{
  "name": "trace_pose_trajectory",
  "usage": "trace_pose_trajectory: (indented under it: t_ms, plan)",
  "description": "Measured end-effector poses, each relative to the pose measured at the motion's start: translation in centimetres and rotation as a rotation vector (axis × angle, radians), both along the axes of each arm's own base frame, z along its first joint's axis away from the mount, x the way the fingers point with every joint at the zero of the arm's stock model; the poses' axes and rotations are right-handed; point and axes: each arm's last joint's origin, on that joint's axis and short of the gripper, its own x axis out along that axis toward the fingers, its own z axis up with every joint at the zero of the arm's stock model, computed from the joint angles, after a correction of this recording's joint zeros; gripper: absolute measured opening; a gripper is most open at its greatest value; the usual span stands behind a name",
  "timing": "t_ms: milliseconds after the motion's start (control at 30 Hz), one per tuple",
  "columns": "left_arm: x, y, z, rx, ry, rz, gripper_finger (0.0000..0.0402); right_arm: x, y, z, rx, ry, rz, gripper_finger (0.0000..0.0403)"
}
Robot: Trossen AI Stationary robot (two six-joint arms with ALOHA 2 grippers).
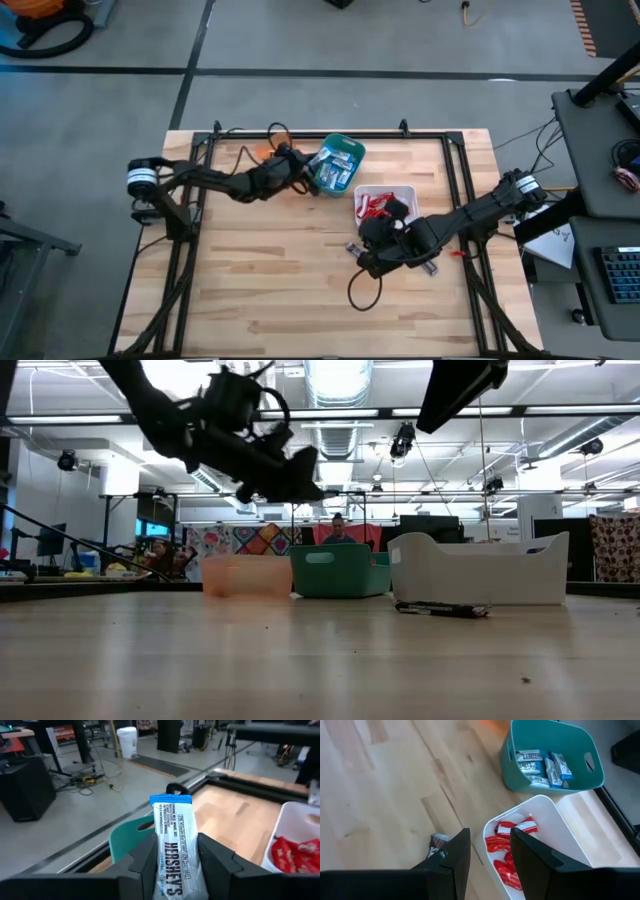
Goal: Sort candy
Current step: Put the white chocolate bar into the green bin
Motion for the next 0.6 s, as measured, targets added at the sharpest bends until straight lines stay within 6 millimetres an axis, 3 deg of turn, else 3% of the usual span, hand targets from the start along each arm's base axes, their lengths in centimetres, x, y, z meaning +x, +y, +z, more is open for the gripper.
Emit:
trace_pose_trajectory:
  t_ms: [300, 600]
  plan:
    - [2.3, 1.6, -1.4, 0.01, 0.054, 0.017, 0.0101, 0.0, -0.1, 0.0, 0.004, -0.001, -0.014, 0.0132]
    - [2.2, 2.1, -2.2, -0.022, 0.073, 0.039, 0.0128, -0.1, -0.1, -0.1, 0.012, 0.005, -0.016, 0.0132]
